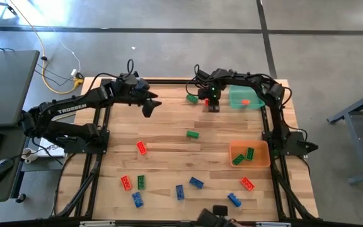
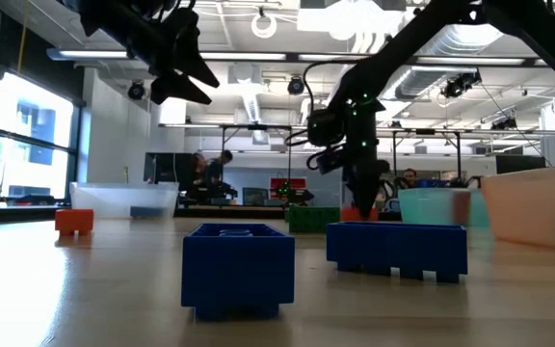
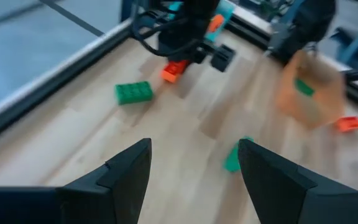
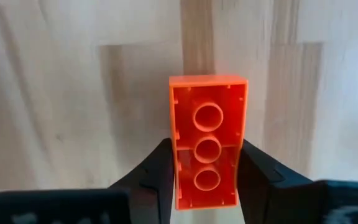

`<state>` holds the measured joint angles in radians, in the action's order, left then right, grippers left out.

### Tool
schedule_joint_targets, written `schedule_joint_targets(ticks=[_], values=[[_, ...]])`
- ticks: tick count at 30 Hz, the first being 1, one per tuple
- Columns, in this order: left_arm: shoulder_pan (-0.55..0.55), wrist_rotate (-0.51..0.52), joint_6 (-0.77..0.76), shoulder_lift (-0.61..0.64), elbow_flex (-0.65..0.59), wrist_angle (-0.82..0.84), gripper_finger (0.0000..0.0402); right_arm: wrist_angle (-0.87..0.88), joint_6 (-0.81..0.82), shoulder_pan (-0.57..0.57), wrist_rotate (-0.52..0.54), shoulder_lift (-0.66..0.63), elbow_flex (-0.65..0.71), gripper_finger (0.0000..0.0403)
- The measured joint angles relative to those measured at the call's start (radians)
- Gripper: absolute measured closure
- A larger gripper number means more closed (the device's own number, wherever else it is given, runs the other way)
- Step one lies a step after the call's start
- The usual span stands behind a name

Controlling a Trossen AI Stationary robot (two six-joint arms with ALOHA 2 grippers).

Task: Sort & place blocks by color
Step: Put the orange game piece into the green bin

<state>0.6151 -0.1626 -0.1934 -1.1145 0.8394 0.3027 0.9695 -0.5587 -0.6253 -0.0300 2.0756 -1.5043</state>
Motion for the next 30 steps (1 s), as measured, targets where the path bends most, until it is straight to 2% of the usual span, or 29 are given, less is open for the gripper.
schedule_joint_targets(ticks=[6,15,24,30], values=[[0.0,0.098,0.124,0.0,0.0,-0.015,0.0172,0.038,0.153,0.018,-0.01,-0.078,0.0,0.0298],[0.001,0.179,0.315,0.0,0.0,-0.041,0.0172,0.036,0.376,0.032,0.008,-0.245,0.0,0.0298],[0.001,0.263,0.408,0.0,0.0,-0.068,0.0172,0.043,0.505,0.024,0.219,-0.349,0.0,0.0298],[0.001,0.311,0.459,0.0,0.0,-0.068,0.0172,0.111,0.685,-0.009,0.443,-0.377,0.0,0.0298]])
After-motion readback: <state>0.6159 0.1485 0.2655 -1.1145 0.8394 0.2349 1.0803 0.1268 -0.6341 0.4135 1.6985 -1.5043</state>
